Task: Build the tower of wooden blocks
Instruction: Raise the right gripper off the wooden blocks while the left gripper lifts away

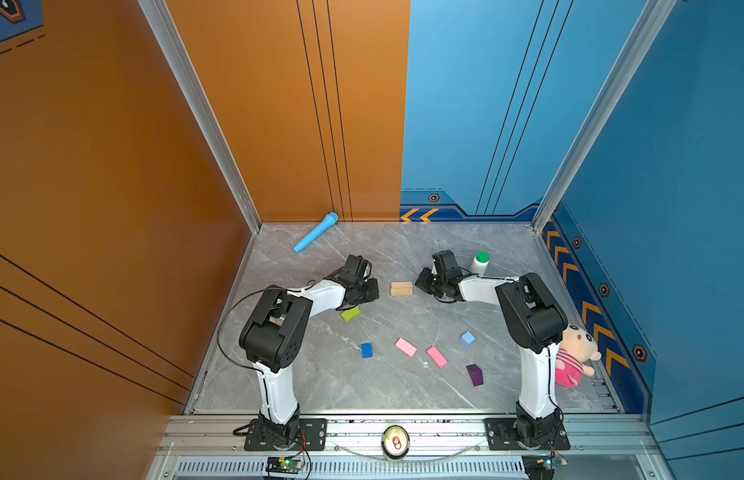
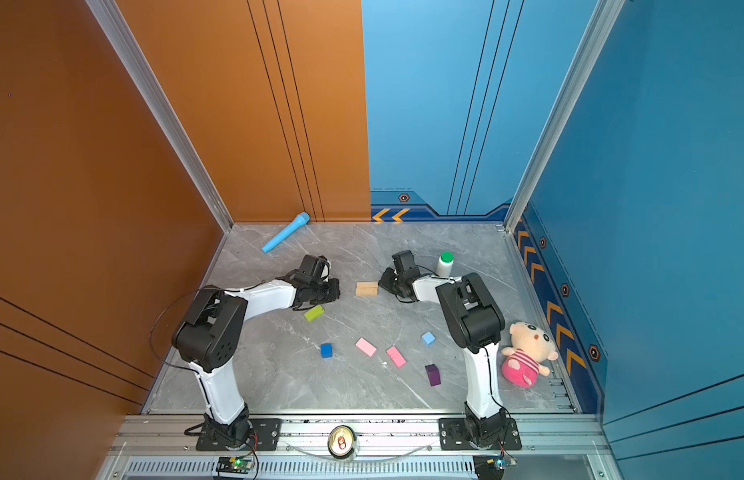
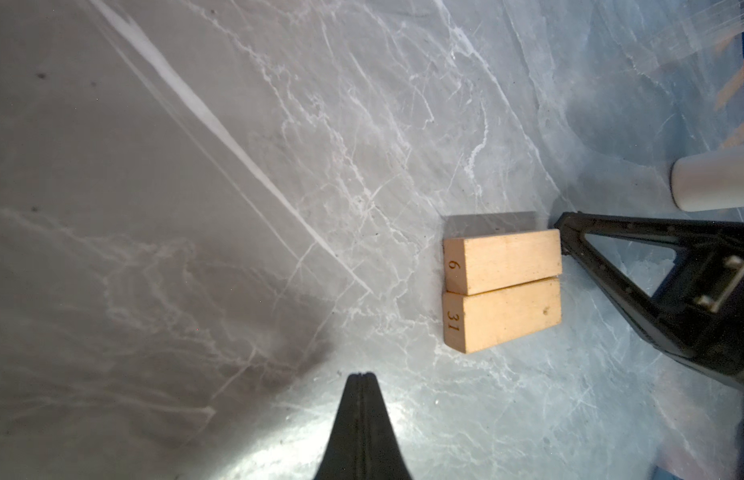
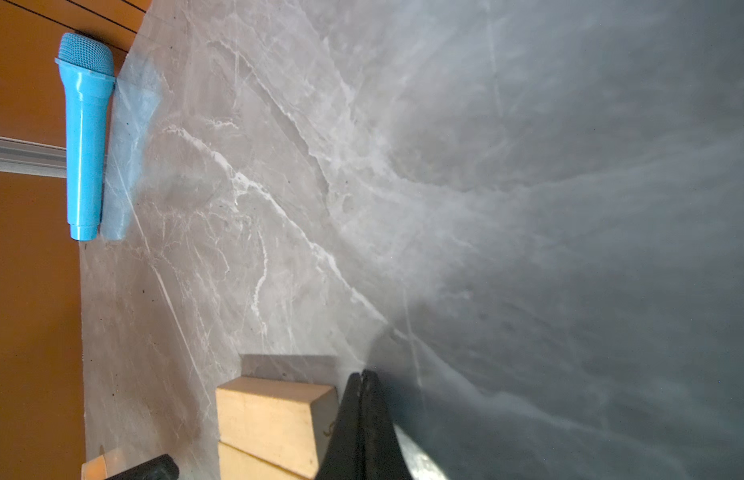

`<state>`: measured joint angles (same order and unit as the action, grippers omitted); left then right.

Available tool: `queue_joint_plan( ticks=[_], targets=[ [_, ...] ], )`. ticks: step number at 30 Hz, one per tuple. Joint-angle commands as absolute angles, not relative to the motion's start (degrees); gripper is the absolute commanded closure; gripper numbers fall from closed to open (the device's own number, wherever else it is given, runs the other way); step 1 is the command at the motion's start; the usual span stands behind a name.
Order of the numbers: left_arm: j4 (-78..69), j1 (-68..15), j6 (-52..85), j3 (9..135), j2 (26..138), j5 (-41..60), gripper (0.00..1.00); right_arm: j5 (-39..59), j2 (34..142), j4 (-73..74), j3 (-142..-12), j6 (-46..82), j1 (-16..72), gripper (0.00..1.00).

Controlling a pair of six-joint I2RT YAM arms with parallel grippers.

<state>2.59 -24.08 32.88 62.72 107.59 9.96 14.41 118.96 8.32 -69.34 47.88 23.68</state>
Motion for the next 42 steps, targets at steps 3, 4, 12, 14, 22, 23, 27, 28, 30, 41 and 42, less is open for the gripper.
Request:
queue_joint_plan(
  ticks=[3, 4, 12, 14, 22, 23, 27, 28, 30, 41, 42],
  targets=[
    [4.13, -24.59, 32.93, 64.26, 108.01, 10.47, 1.00, 15.38, 122.52, 3.89, -69.00, 48.69, 24.71, 1.00],
    [4.13, -24.54, 32.81, 64.27, 108.02, 10.46, 1.00, 15.43, 122.54, 3.92, -69.08, 48.69, 24.70, 1.00],
    [4.48, -24.54, 32.61, 64.35, 107.84, 10.37, 1.00, 14.88, 122.18, 2.99, -69.09, 48.79, 25.07, 1.00],
    [4.57, -24.55, 32.61, 64.33, 107.76, 10.37, 1.00, 14.85, 122.19, 2.99, -69.04, 48.91, 25.14, 1.00],
    [4.66, -24.54, 32.52, 64.26, 107.65, 10.24, 1.00, 14.74, 122.69, 3.12, -69.04, 49.22, 25.44, 1.00],
    [4.66, -24.59, 32.52, 64.26, 107.65, 10.23, 1.00, 14.63, 122.68, 3.08, -69.08, 49.25, 25.44, 1.00],
    [4.68, -24.54, 32.53, 64.19, 107.61, 10.25, 1.00, 14.50, 122.66, 2.94, -69.08, 49.23, 25.49, 1.00],
    [4.66, -24.53, 32.52, 64.21, 107.58, 10.21, 1.00, 14.58, 122.68, 2.98, -68.92, 49.28, 25.49, 1.00],
    [4.74, -24.59, 32.55, 64.20, 107.58, 10.22, 1.00, 14.46, 122.67, 2.90, -68.91, 49.26, 25.53, 1.00],
    [5.01, -24.51, 32.37, 64.15, 107.15, 10.05, 1.00, 13.28, 121.75, 1.68, -68.43, 48.87, 24.41, 1.00],
    [5.09, -24.52, 32.28, 64.07, 106.90, 9.99, 1.00, 13.11, 121.19, 1.54, -68.11, 48.79, 24.05, 1.00]
  ],
)
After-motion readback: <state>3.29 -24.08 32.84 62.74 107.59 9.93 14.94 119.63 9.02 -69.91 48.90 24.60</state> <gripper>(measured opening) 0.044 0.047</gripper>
